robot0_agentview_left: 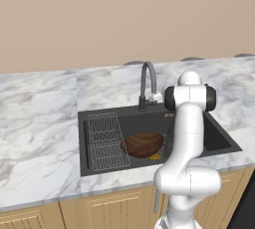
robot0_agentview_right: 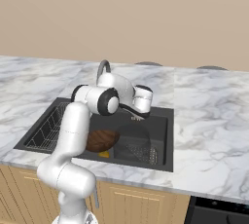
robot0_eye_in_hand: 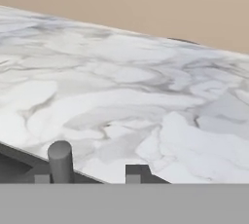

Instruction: Pick the jar and bowl and place them in the sink. Then turn on the water.

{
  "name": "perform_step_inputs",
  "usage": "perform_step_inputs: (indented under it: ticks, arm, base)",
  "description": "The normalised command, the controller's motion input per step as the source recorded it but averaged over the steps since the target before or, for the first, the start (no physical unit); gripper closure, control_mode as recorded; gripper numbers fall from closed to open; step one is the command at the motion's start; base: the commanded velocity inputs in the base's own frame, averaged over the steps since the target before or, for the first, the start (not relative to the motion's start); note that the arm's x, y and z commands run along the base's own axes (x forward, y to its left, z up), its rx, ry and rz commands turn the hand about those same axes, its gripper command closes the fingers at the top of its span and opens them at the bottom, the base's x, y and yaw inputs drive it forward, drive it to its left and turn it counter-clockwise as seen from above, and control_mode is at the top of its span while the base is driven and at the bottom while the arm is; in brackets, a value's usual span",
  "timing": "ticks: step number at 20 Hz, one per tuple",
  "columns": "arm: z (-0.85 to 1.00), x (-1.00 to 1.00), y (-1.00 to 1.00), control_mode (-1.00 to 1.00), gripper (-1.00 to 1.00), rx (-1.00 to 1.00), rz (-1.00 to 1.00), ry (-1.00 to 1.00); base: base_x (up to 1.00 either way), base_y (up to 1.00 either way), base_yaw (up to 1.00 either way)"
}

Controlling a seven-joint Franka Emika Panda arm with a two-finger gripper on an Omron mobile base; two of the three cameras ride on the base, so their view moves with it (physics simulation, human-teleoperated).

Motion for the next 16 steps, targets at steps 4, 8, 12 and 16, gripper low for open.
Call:
perform_step_inputs:
  ticks: [4, 8, 12, 16]
  arm:
    - [-0.28, 0.01, -1.0, -1.0, 1.0, 0.09, -0.07, 0.06]
    - [-0.32, 0.03, -1.0, -1.0, 1.0, 0.15, -0.1, 0.08]
    - [-0.39, 0.08, -1.0, -1.0, 1.0, 0.12, -0.09, 0.1]
    - [-0.44, 0.09, -1.0, -1.0, 1.0, 0.1, -0.08, 0.11]
  base:
    - [0.0, 0.0, 0.0]
    - [0.0, 0.0, 0.0]
    - [0.0, 0.0, 0.0]
    - [0.0, 0.0, 0.0]
